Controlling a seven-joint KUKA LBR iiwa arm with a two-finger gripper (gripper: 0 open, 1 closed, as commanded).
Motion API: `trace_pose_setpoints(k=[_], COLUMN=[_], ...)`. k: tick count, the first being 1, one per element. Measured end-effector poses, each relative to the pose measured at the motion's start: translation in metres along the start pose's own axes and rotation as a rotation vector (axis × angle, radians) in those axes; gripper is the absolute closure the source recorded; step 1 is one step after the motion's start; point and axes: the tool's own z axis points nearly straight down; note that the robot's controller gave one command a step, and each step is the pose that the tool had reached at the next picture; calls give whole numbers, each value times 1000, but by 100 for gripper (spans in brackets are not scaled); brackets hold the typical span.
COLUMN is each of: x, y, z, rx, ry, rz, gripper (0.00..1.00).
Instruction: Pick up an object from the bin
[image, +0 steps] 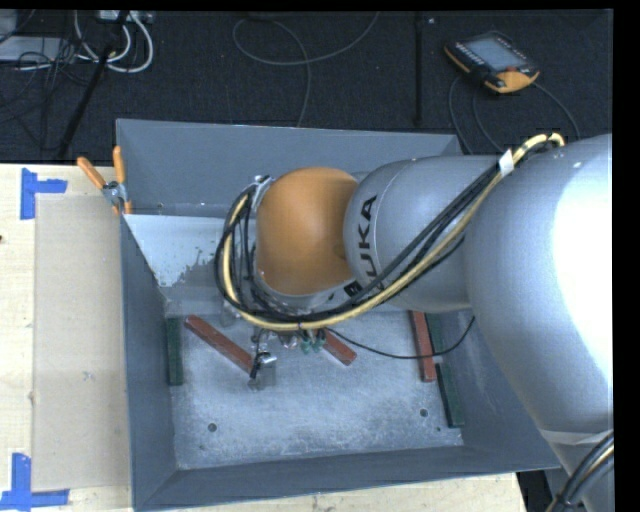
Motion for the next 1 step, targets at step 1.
trace_pose_setpoints(k=[1], x=[37], y=[-28], z=[36], rx=[2], ry=[8], rz=[292], gripper=[100])
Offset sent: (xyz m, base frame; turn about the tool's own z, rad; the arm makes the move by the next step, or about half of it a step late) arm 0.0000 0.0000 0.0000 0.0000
